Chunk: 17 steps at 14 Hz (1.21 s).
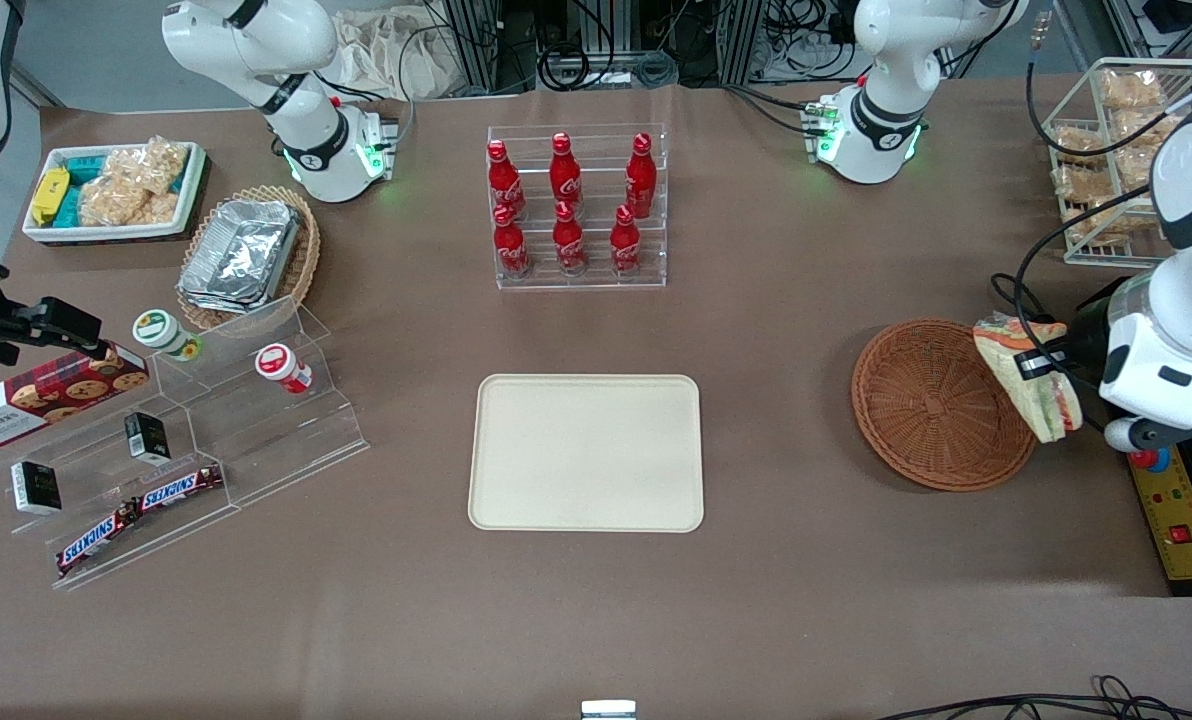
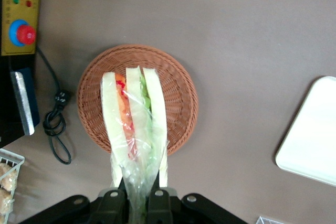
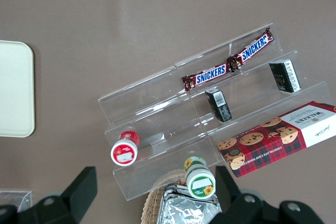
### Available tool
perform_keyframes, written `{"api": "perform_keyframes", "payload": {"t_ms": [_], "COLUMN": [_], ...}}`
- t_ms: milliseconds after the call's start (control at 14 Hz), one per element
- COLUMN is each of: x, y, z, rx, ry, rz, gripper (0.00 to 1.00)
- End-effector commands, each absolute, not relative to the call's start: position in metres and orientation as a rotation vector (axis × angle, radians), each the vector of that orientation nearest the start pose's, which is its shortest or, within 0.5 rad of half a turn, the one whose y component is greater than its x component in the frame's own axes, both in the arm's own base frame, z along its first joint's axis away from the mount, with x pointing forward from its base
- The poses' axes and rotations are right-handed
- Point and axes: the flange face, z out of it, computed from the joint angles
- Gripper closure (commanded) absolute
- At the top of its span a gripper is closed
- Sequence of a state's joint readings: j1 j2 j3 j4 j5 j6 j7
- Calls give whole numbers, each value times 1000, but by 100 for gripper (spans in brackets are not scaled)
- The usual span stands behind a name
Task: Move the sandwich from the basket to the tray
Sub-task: 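Carry the sandwich with the left gripper over the cream tray and lower it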
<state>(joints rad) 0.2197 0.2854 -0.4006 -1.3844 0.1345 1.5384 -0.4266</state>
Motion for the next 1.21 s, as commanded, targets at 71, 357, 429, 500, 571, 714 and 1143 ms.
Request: {"api": "perform_keyframes", "payload": {"t_ms": [71, 357, 429, 500, 571, 714, 1143], "x": [631, 632, 631, 629, 627, 622, 619], "y": [-149, -278, -305, -331, -350, -381, -402], "z": [526, 452, 432, 413, 390, 346, 261], "rx": [-3147, -3231, -3255, -3274, -3280, -3280, -3310], "ry": [-153, 62, 72, 87, 111, 157, 166], "rz": [89, -3, -21, -38, -40, -65, -54], "gripper": [100, 100, 100, 100, 100, 100, 63]}}
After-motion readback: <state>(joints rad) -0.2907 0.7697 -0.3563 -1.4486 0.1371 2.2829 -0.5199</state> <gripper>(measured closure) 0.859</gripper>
